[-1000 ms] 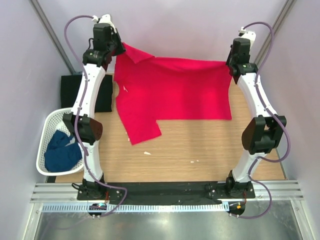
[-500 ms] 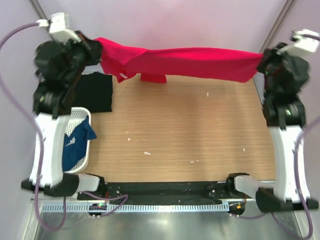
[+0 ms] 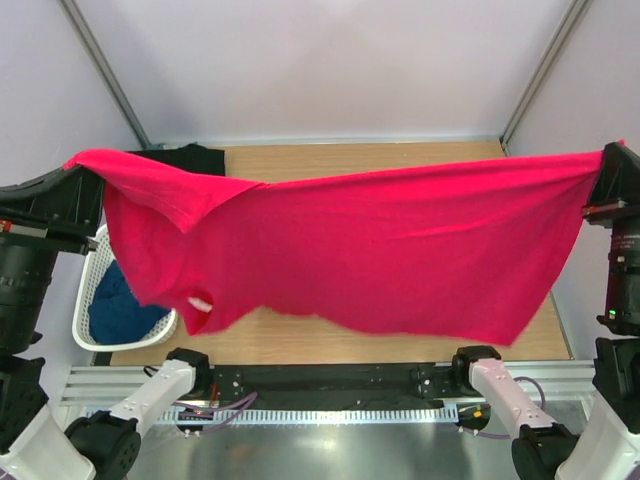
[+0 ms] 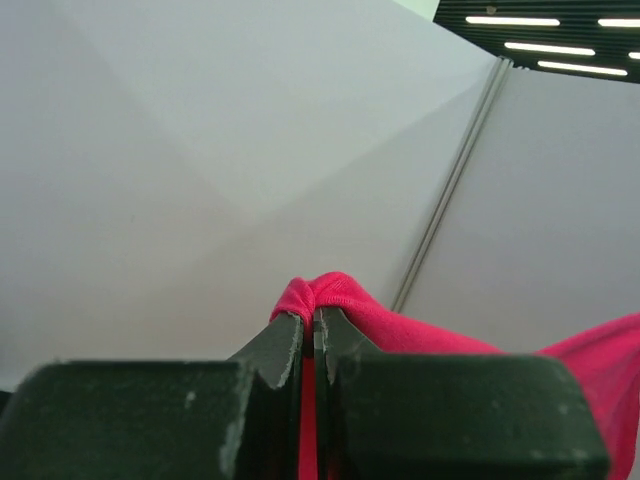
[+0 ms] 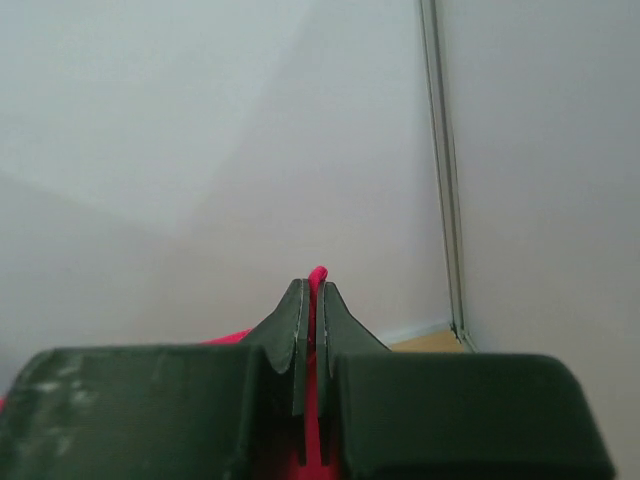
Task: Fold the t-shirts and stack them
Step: Flatten the tshirt out
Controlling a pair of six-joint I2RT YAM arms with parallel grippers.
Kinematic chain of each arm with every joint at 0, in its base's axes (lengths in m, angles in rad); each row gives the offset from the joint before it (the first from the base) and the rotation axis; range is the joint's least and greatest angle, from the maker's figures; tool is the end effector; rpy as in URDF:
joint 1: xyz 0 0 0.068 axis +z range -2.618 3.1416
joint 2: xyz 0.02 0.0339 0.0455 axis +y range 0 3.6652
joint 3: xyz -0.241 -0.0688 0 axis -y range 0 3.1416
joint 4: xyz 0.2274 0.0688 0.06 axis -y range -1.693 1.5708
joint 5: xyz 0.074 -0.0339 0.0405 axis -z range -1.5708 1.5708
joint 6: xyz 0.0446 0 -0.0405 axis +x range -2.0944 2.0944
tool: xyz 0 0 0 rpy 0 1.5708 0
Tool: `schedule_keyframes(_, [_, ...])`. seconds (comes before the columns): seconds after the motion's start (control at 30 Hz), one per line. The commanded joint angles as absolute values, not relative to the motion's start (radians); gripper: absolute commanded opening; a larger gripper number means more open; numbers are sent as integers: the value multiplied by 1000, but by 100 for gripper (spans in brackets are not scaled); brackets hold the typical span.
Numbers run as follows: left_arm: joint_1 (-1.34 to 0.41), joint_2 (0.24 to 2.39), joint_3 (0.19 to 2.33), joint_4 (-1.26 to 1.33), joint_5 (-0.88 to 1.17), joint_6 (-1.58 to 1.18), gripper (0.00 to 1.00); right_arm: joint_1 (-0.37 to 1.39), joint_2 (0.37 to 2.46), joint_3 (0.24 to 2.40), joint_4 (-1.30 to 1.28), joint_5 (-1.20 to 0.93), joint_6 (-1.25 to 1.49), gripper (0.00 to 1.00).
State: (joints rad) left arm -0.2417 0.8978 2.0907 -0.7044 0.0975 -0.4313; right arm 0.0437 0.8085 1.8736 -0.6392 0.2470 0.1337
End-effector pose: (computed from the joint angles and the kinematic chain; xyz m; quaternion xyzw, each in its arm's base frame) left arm 0.0013 -0.0048 0.5910 -0.0071 0.5162 -0.3064 0.7998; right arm 0.0185 -0.0101 0.5642 0.1276 0.5324 0.0074 0.8368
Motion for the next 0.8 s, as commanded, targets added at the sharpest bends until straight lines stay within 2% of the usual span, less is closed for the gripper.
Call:
schedule_keyframes(0.0, [-239, 939, 2065, -775, 63, -428, 0, 40, 890, 1850, -709, 265, 118, 1])
schedule_keyframes(0.23, [-238, 1025, 1876, -638, -26, -417, 0, 41, 933, 1642, -592, 391, 92, 1])
schedule_keyframes(0.53, [-239, 1275, 1608, -381, -58, -414, 0, 40, 1066, 1243, -230, 442, 95, 1])
schedule_keyframes(0.67, [-238, 1422, 1513, -240, -49, -425, 0, 38, 1249, 1092, -11, 460, 104, 1])
schedule_keyframes(0.77, [-239, 1586, 1538, -189, -93, -420, 0, 35, 1409, 1136, 63, 451, 110, 1])
